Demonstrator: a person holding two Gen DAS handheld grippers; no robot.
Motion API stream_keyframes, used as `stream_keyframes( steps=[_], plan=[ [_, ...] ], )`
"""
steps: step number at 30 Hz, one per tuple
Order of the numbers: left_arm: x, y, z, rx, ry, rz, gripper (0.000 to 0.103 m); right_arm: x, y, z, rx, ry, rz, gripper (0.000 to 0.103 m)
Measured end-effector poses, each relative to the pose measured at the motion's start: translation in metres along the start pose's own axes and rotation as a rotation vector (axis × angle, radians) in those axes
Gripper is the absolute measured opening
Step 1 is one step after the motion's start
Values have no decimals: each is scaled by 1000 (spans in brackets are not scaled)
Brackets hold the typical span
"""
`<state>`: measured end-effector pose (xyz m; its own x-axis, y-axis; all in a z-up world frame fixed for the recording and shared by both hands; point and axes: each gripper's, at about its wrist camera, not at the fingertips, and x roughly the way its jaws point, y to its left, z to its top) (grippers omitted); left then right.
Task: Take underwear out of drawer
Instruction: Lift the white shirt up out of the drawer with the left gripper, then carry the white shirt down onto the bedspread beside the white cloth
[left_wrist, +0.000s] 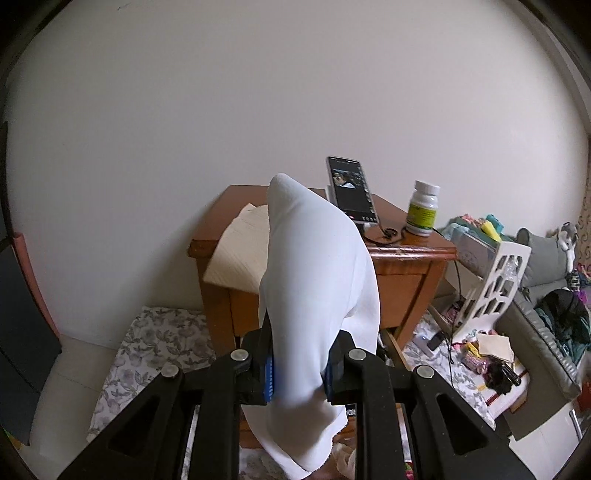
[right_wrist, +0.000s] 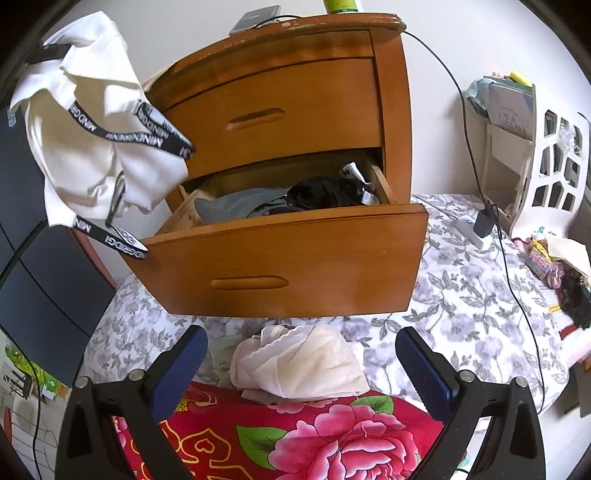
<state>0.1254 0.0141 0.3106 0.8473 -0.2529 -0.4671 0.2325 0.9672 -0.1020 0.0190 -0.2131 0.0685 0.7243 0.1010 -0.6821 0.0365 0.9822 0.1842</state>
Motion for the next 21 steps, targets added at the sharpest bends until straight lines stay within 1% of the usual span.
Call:
stream_keyframes(
  steps=[3, 5, 9, 12, 17, 21],
  plan=[
    [-11, -1, -6, -14, -4, -47, 20, -1, -2, 0, 6, -2, 0, 103],
    [-21, -3, -9, -13, -19, -65, 20, -1, -2, 0, 7, -2, 1, 103],
    [-44, -7, -11, -13, -72, -94, 20, -1, -1, 0, 2, -1, 0, 103],
    [-69, -9, -13, -13, -121, -124, 20, -3, 0, 1, 0, -6, -1, 103],
    [-98, -17, -21, 21, -175, -132, 20, -13, -3, 4, 8, -27, -6, 103],
    [-104, -23, -34, 37, -173, -134, 20, -22, -6, 7, 19, -46, -17, 103]
  ],
)
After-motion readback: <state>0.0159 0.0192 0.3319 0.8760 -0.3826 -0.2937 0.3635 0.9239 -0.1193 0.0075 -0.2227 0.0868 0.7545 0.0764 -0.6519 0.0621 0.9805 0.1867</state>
